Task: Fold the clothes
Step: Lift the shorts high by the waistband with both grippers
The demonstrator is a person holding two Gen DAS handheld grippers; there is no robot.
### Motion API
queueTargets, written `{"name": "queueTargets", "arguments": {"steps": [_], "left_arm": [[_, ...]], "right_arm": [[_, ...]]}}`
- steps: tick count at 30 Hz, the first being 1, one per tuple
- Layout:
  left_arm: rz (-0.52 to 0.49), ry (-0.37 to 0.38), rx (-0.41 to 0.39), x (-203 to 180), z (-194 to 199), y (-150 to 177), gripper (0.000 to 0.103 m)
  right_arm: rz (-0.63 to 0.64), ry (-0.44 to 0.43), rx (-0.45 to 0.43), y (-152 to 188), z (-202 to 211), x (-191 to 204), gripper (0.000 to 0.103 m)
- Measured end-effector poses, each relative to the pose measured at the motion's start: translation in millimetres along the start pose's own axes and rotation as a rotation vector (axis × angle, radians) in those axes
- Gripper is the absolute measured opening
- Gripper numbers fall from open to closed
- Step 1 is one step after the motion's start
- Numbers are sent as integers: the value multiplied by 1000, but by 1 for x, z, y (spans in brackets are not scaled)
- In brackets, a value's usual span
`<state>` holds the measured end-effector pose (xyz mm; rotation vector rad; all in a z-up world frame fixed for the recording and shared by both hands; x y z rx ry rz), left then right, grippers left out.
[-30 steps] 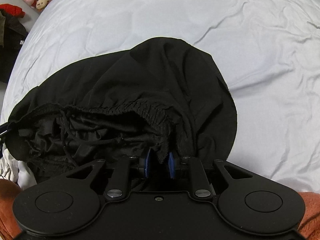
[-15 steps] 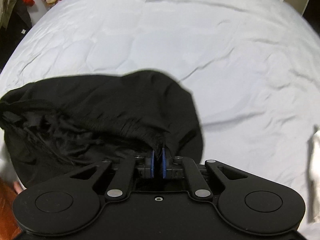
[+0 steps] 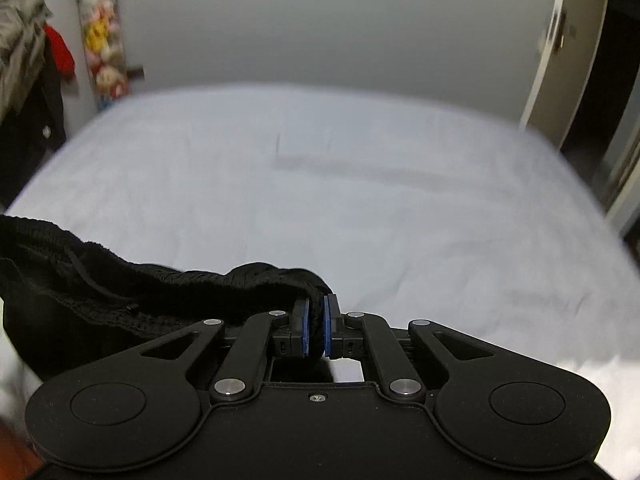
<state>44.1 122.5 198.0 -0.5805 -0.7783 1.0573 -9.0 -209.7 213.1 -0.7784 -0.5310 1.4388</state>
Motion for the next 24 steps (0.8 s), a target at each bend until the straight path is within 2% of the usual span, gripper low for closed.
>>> {"name": "queueTargets", "arguments": {"steps": [4, 7, 10, 13, 17, 24], "left_arm": [[1, -51, -74, 6, 15, -49, 7], [34, -52, -107, 12, 22, -79, 7], [100, -44, -111, 22, 17, -109, 7], [179, -54, -129, 36, 0, -129, 7], [263, -88, -181, 59, -18, -143, 7], [404, -81, -300, 92, -40, -176, 8]], "right_arm": [[39, 56, -109, -50, 30, -7, 4], [65, 106, -165, -87, 44, -14, 4], [52, 121, -179, -115, 45, -20, 4], [26, 135, -194, -149, 40, -26, 3], [35, 187, -270, -196, 23, -15, 3], [-92, 173, -344, -264, -30, -19, 3]]}}
Point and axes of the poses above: each gripper's, at about its wrist camera, not at the fingertips, and z roughly against the way its jaws point, x to its left, y to its underside, the point moved 3 cm from there along -z, roughly the way its jaws point, and after that the axes turned 5 degrees about y, right-handed, at the moved point
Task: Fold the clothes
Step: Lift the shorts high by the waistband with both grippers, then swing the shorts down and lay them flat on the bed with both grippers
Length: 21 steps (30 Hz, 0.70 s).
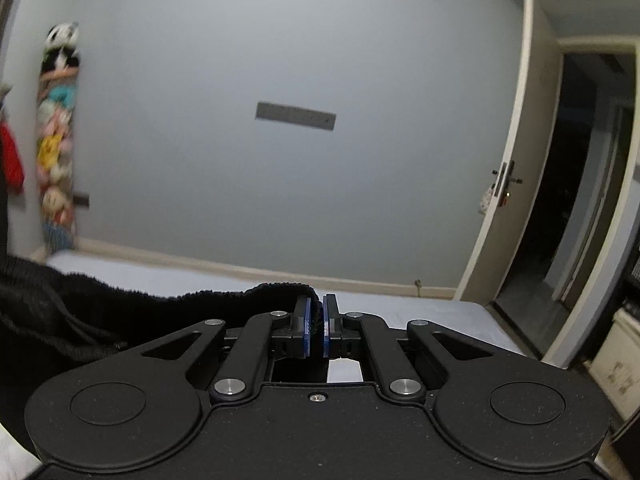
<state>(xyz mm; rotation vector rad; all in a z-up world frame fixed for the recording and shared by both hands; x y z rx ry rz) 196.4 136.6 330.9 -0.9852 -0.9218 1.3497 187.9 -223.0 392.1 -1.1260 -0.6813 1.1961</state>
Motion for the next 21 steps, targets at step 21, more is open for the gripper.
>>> {"name": "queueTargets", "arguments": {"steps": [21], "left_arm": [[-254, 194, 626, 14, 33, 226, 7]], "right_arm": [[302, -221, 607, 220, -25, 11, 3]]}}
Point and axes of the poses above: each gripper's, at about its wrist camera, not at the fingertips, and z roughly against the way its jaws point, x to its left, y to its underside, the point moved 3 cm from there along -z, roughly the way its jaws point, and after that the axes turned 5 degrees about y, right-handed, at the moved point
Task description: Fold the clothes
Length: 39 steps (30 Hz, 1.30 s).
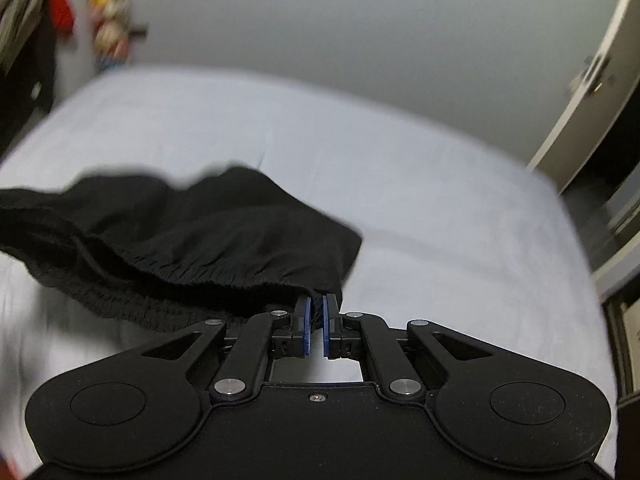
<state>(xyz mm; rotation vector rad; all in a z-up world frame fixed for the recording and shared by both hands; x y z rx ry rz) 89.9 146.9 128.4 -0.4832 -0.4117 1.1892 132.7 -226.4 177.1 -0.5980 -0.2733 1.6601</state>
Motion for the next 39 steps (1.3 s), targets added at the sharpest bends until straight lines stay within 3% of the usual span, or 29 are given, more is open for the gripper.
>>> {"name": "queueTargets", "arguments": {"steps": [1, 4, 11, 17, 22, 25, 28, 29, 30, 33, 39], "left_arm": [[-31, 3, 33, -9, -8, 26, 7], [-62, 12, 61, -16, -14, 52, 7], [-152, 33, 183, -36, -23, 124, 7], [-197, 44, 308, -44, -51, 144, 8], [-175, 49, 395, -49, -72, 156, 11], [-183, 57, 442, -51, -74, 161, 19], [-242, 61, 414, -58, -59, 163, 35], [-273, 64, 391, -62, -51, 163, 42], [-304, 66, 367, -66, -42, 164, 43], [-421, 64, 252, -95, -17, 167, 43], [-622, -14, 117, -138, -39, 150, 43]], "right_arm": [[2, -9, 20, 9, -4, 3, 3], [17, -67, 117, 57, -24, 18, 3], [64, -126, 249, 124, -50, 44, 3], [93, -133, 325, 147, -73, 58, 4], [134, -123, 356, 162, -89, 71, 4], [153, -128, 378, 166, -90, 75, 5], [173, -139, 372, 166, -81, 77, 11], [204, -138, 350, 164, -71, 79, 17], [230, -134, 325, 162, -63, 81, 23], [290, -156, 251, 157, -40, 91, 24], [439, -206, 105, 153, -30, 144, 24]]}}
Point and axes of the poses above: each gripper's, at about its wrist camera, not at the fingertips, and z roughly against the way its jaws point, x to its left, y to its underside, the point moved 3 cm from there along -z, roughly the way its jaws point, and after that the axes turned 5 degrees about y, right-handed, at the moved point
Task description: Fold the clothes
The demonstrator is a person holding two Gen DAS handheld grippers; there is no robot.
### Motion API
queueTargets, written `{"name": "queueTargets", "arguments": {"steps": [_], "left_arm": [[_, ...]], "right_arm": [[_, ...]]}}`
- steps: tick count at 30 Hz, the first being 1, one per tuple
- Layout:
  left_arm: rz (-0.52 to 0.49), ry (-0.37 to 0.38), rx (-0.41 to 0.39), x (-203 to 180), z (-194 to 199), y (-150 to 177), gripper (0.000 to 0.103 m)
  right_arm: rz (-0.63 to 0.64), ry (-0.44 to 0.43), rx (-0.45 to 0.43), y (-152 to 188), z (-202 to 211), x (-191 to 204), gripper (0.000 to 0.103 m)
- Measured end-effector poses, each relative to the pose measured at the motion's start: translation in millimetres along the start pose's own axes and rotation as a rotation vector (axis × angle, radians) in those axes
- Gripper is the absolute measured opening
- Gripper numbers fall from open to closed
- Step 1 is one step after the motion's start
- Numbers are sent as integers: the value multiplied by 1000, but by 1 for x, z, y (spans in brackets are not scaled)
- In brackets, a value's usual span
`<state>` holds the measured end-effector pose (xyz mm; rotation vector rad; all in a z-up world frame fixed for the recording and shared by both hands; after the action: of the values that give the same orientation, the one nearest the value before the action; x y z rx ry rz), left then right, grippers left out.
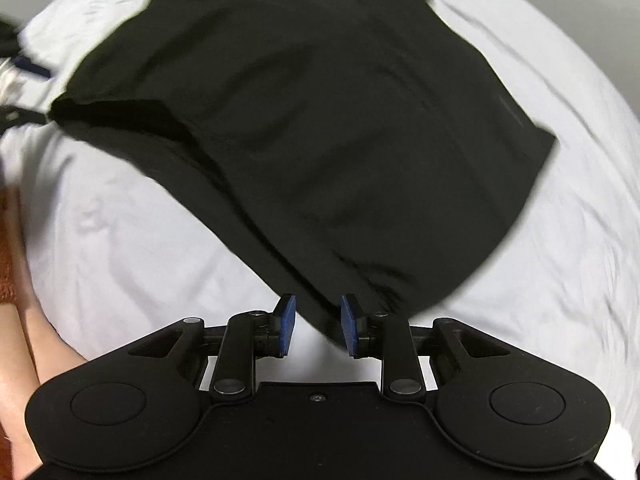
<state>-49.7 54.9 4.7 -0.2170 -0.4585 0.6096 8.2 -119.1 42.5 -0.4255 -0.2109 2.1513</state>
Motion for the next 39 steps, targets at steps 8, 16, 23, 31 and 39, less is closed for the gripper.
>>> {"name": "queueTargets", "arguments": {"steps": [8, 16, 23, 31, 39], "left_arm": [[-101, -109, -85, -16, -31, -28, 43], [-82, -95, -98, -14, -54, -27, 24], [-84, -128, -101, -17, -50, -25, 5], [-103, -166, -58, -35, -43, -30, 5], [-135, -137, -21, -40, -54, -22, 5]], "right_arm": [[162, 23, -117, -15, -23, 35, 24], [220, 87, -124, -12, -49, 39, 20], [214, 91, -138, -16, -47, 35, 8], [263, 76, -109, -6, -46, 44, 6], [253, 67, -63, -7, -63, 54, 7]]}}
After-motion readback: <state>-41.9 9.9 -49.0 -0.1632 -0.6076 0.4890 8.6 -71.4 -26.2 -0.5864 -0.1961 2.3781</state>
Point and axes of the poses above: each gripper's, at about its wrist camera, not at the fingertips, and z roughly against the way its jaws point, x to its left, y to its underside, the point moved 3 cm from there along -z, roughly the way its jaws point, and after that the axes turned 5 degrees about y, right-handed, at the moved point
